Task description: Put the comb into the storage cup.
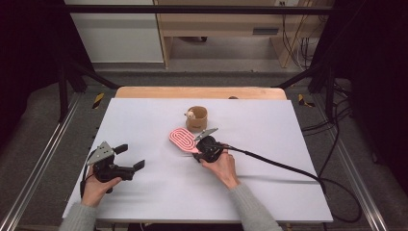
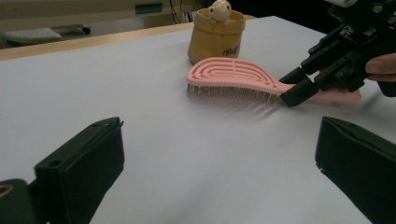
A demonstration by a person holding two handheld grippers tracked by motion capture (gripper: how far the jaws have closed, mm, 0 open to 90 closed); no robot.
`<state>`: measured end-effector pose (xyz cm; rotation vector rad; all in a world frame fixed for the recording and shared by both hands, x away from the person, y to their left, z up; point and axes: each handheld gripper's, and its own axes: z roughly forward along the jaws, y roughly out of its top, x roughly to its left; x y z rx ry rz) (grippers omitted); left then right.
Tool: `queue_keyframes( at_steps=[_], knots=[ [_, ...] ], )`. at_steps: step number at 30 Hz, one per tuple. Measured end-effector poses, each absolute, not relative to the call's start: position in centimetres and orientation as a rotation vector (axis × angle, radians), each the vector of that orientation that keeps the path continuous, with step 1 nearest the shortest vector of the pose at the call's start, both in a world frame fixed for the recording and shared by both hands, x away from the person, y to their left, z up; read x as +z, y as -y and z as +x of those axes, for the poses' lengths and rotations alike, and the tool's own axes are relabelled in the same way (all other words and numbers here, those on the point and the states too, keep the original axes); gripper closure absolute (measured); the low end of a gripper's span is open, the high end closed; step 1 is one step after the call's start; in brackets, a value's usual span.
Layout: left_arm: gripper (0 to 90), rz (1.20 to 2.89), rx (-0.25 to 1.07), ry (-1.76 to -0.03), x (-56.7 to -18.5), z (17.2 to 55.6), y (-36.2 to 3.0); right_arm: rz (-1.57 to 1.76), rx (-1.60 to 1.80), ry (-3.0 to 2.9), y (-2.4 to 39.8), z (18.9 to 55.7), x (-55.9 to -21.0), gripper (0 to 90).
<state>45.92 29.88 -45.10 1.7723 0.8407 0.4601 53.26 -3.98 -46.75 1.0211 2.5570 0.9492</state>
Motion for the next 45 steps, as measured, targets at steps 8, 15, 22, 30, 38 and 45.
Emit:
queue_keyframes(
  at_steps=[8, 15, 22, 30, 38, 45],
  knots=[
    [1.1, 1.77, 0.46, -0.841, -45.1, 45.9, -29.9, 1.022, 0.971, -2.565, 4.0, 53.1, -46.4, 69.3],
    [1.1, 1.768, 0.457, -0.846, -45.1, 45.9, -29.9, 0.995, 1.022, -2.549, 4.4, 52.7, -45.3, 69.2],
    [1.1, 1.766, 0.455, -0.849, -45.0, 45.9, -29.9, 0.976, 1.068, -2.535, 4.8, 52.2, -44.1, 69.2],
    [1.0, 1.761, 0.446, -0.846, -44.9, 45.8, -29.7, 0.947, 1.079, -2.524, 5.1, 51.8, -43.4, 69.2],
    [1.0, 1.756, 0.436, -0.849, -44.8, 45.8, -29.5, 0.916, 1.118, -2.506, 5.6, 51.3, -42.4, 69.2],
    [1.0, 1.745, 0.425, -0.856, -44.6, 45.8, -29.3, 0.897, 1.165, -2.487, 6.0, 50.7, -41.3, 69.2]
  ],
)
